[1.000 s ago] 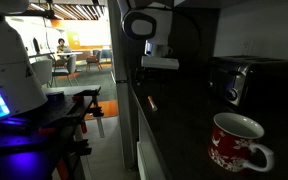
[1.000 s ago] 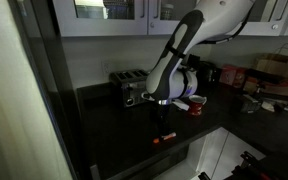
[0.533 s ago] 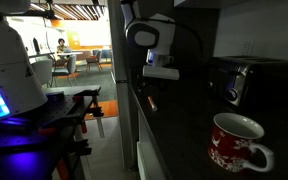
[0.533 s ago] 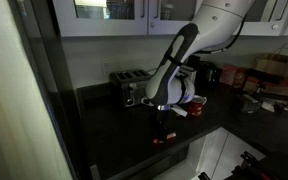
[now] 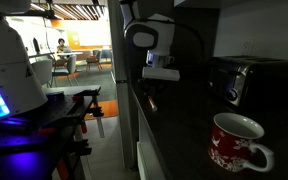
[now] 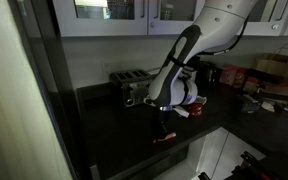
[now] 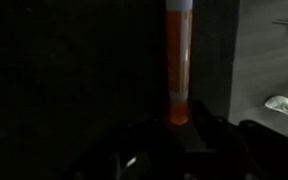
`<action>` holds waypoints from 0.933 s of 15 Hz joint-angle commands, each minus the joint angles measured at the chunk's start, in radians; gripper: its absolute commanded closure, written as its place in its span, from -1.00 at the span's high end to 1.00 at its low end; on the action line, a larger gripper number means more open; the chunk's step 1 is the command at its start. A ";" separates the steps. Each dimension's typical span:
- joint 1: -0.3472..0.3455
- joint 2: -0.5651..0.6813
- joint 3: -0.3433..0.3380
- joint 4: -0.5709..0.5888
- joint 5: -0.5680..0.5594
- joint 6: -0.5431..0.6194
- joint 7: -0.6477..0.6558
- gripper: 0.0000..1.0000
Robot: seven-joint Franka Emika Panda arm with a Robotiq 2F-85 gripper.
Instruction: Put the marker in the mug
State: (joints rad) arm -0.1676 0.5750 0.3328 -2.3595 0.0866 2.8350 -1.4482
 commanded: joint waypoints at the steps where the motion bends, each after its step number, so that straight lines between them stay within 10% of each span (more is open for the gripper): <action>1: -0.029 -0.008 0.018 -0.022 -0.035 0.031 0.027 -0.83; 9: -0.536 0.056 0.440 -0.052 0.250 0.152 -0.153 -0.90; 14: -0.896 0.213 0.711 -0.090 0.110 0.380 -0.119 -0.90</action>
State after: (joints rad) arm -0.9064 0.6710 0.9149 -2.4170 0.2867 3.0663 -1.5922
